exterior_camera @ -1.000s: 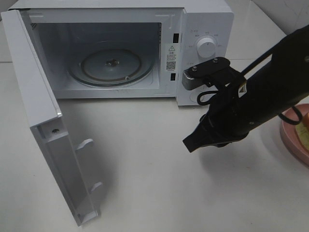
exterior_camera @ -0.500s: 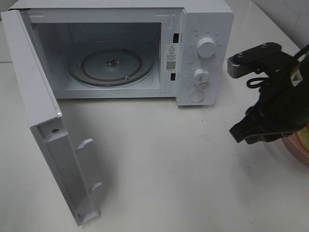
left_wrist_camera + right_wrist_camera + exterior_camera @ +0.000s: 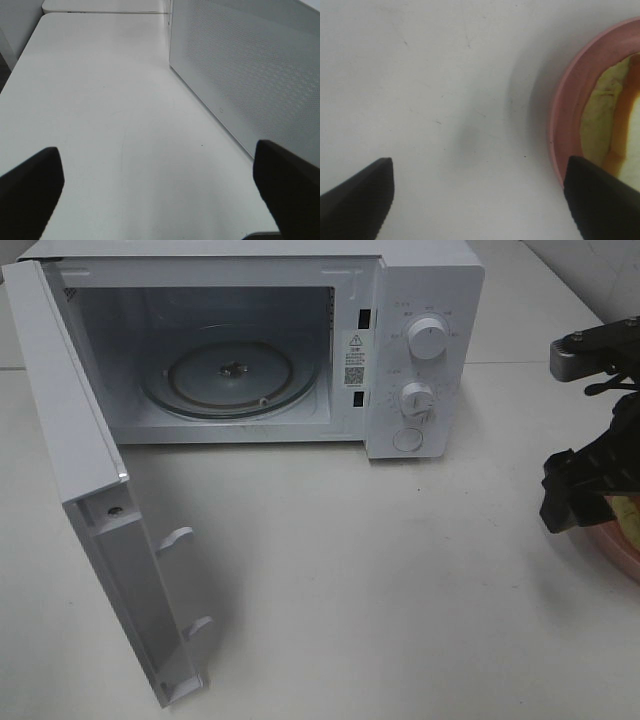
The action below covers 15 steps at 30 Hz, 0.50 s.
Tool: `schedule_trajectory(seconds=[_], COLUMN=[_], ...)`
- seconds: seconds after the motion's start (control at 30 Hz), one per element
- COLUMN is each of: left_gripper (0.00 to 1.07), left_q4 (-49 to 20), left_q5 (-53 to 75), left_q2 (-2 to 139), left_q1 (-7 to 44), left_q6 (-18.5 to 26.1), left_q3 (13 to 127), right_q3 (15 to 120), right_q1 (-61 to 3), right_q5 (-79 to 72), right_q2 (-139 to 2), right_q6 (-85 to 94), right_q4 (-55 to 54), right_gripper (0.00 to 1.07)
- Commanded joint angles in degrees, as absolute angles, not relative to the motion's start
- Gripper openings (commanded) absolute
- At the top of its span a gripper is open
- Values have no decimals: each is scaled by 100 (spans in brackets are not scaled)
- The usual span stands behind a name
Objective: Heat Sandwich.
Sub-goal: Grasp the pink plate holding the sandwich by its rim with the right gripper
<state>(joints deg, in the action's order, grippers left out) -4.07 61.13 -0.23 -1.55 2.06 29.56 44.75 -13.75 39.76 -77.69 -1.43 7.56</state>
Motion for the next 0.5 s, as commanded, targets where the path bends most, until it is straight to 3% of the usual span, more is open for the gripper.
schedule_trajectory(seconds=[0.03, 0.5], left_gripper=[98, 98], left_q4=[-413, -413], left_q5=[6119, 6119], left_q2=[-132, -132], left_q1=[-166, -166], left_q6=[178, 178], left_q3=[2956, 2956], right_q3=[4503, 4503], right_q1=[-1192, -510], right_q5=[3988, 3501], right_q2=[-7746, -8560], right_q6=[-40, -264], right_q4=[808, 796], right_gripper=[91, 88])
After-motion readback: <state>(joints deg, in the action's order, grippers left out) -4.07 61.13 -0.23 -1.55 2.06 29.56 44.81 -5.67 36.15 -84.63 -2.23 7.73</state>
